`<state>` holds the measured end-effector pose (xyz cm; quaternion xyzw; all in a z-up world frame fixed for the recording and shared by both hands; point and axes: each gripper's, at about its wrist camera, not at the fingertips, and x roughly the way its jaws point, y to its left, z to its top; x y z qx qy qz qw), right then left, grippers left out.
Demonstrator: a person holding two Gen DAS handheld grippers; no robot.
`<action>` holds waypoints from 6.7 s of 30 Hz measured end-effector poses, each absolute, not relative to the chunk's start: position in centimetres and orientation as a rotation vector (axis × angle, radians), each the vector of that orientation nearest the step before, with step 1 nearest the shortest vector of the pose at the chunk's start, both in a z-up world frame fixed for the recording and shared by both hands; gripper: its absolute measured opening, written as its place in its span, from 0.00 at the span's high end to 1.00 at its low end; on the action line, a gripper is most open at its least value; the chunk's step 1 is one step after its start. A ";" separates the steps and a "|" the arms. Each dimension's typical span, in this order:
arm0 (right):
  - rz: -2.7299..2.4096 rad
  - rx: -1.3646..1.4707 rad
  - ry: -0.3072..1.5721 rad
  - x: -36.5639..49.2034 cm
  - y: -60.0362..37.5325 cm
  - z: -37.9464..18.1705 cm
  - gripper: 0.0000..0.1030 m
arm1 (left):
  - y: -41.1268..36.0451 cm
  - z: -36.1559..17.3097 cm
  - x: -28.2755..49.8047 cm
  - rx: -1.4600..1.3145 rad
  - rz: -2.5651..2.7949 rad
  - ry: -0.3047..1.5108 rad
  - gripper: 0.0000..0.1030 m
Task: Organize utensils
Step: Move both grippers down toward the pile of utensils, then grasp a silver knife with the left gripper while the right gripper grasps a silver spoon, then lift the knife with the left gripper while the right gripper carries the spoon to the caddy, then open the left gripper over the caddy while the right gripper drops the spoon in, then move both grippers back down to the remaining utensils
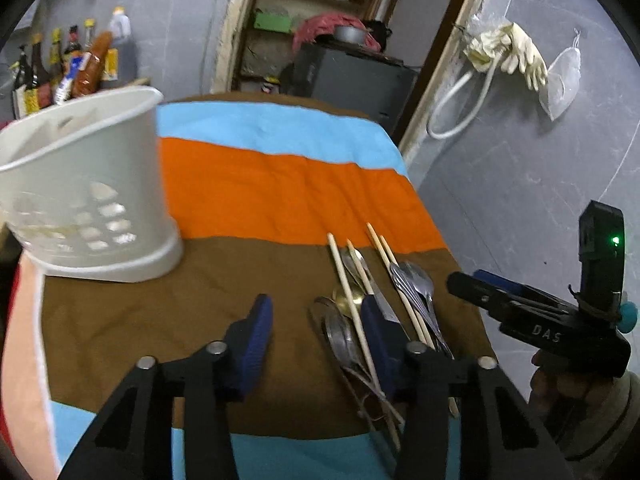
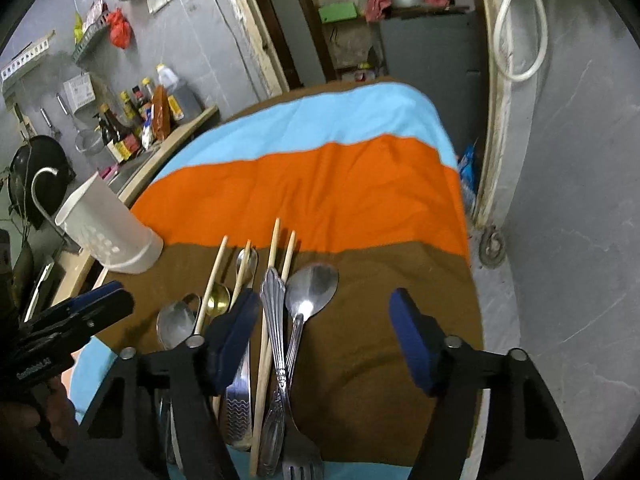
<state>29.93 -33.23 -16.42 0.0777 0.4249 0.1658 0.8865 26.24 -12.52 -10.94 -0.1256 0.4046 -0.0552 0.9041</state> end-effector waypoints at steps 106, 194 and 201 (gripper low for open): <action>0.366 0.204 0.436 28.3 -15.9 -1.3 0.99 | 8.2 0.9 21.9 -0.331 -0.036 0.538 0.97; 0.320 0.085 0.228 20.1 -23.3 1.4 0.03 | 0.7 1.8 18.6 -0.248 0.140 0.305 0.00; 0.294 0.020 0.193 19.0 -25.7 2.0 0.03 | -2.2 1.2 17.7 -0.231 0.156 0.313 0.00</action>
